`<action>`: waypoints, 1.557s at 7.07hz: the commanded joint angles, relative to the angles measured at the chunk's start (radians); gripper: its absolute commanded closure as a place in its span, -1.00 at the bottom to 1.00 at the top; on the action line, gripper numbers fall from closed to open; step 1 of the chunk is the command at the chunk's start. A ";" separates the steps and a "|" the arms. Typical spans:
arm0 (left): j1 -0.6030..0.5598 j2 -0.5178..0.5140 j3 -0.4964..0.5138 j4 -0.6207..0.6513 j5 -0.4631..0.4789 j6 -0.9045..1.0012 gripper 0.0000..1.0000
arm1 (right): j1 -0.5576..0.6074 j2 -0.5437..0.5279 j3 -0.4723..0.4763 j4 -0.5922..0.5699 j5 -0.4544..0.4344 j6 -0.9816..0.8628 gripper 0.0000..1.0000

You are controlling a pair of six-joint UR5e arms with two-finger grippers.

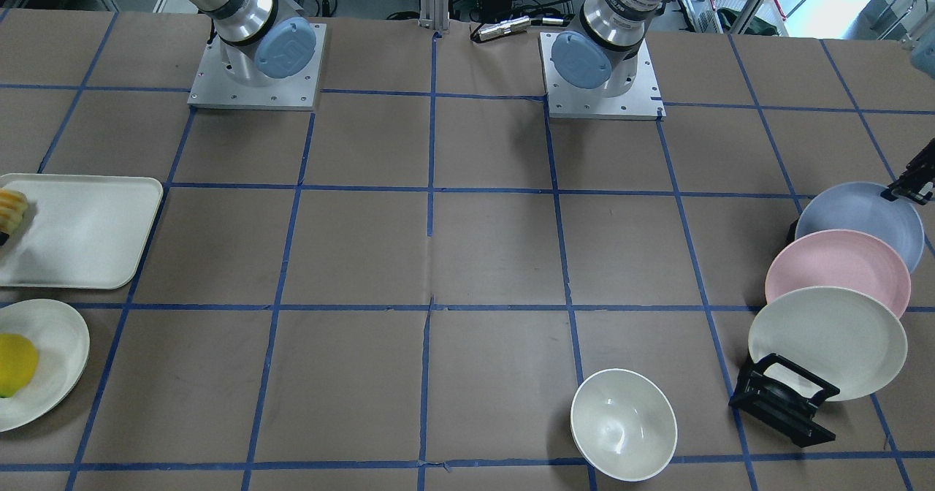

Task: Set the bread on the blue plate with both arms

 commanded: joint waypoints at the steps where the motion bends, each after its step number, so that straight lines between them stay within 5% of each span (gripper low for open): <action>1: 0.000 0.012 0.003 -0.003 0.000 0.001 1.00 | 0.000 -0.006 -0.001 0.017 -0.007 0.000 0.02; 3: -0.002 0.018 0.009 -0.004 0.002 -0.001 1.00 | 0.000 -0.009 -0.004 0.024 -0.004 0.001 1.00; 8: 0.002 0.146 0.165 -0.165 0.170 0.097 1.00 | 0.039 -0.163 -0.012 0.166 0.009 0.014 1.00; 11: -0.012 0.260 0.178 -0.364 0.116 0.196 1.00 | 0.177 -0.294 -0.099 0.426 0.041 0.015 1.00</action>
